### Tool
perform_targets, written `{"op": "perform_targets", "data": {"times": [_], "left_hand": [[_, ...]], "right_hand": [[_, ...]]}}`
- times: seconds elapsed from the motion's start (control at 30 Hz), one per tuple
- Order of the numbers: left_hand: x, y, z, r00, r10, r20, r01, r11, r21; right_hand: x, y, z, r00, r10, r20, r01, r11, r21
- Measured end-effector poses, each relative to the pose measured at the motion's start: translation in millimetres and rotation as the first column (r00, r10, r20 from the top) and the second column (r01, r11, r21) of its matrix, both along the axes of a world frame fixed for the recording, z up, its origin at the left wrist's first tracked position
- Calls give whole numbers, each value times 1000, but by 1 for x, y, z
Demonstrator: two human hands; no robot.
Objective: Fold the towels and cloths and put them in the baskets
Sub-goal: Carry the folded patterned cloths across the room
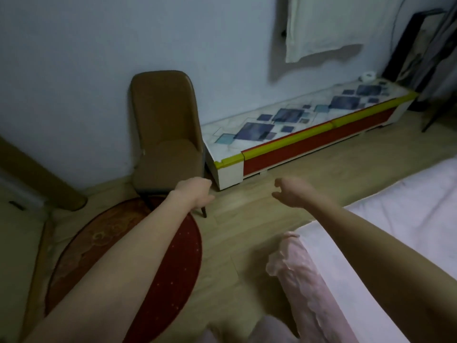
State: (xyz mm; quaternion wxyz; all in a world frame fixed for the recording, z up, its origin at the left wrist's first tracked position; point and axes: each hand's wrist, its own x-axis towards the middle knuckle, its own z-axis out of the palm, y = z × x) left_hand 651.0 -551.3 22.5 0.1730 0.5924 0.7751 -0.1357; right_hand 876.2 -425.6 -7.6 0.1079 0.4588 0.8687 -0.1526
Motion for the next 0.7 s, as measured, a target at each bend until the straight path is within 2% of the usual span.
{"op": "perform_targets", "data": {"times": [0.23, 0.47, 0.7], "left_hand": [[-8, 221, -13, 963, -270, 4, 269, 963, 30], [8, 444, -8, 901, -425, -92, 427, 904, 4], [63, 654, -6, 794, -601, -88, 602, 798, -14]], "right_hand": [[3, 161, -17, 966, -256, -44, 254, 966, -44], [16, 344, -27, 920, -391, -25, 389, 920, -44], [60, 494, -32, 840, -542, 14, 542, 839, -54]]}}
